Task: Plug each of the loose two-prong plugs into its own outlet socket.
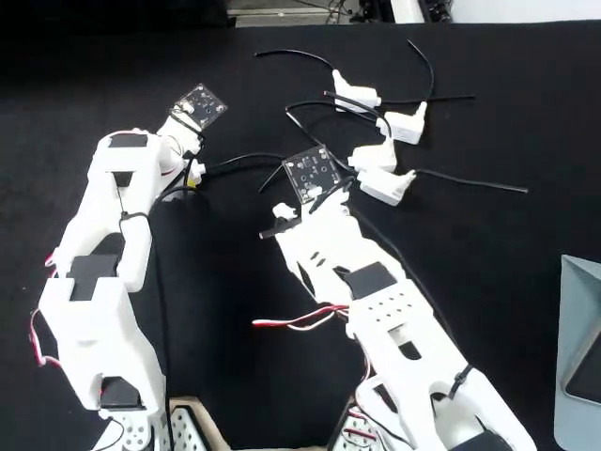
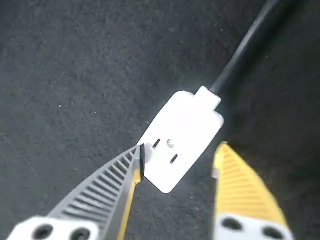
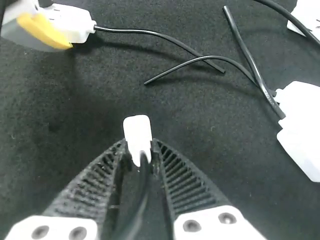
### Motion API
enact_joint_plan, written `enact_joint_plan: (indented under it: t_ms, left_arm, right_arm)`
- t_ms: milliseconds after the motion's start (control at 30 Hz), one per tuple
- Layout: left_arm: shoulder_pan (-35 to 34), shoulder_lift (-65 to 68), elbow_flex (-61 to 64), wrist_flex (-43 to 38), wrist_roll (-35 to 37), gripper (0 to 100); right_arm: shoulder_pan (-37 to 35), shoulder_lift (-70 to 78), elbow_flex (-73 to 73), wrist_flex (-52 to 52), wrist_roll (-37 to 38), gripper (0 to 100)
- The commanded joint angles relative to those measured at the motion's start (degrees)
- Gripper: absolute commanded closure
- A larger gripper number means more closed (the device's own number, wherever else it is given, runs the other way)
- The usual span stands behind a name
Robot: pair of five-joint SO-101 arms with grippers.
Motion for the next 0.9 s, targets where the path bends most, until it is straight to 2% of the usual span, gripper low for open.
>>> enact_joint_plan:
  t_ms: [0, 200, 433, 767, 867]
  left_arm:
    - [0.0, 0.6, -2.7, -0.2, -2.6, 82]
    - [0.1, 3.1, -3.5, -1.2, -2.8, 83]
    - [0.1, 6.6, -3.9, -6.0, -2.5, 83]
    - [0.0, 8.6, -7.3, -5.4, -2.5, 83]
    - [0.0, 8.5, -8.0, -3.5, 0.7, 84]
  right_arm:
    - [0.7, 0.1, -4.0, -0.9, -0.3, 98.7]
    - [0.7, 0.1, -4.0, -0.7, -0.3, 98.7]
    - [0.7, 0.1, -4.0, -0.7, -0.2, 98.7]
    - [0.7, 0.1, -3.9, -0.6, 0.0, 98.7]
    - [0.7, 0.1, -3.9, -0.6, 0.0, 98.7]
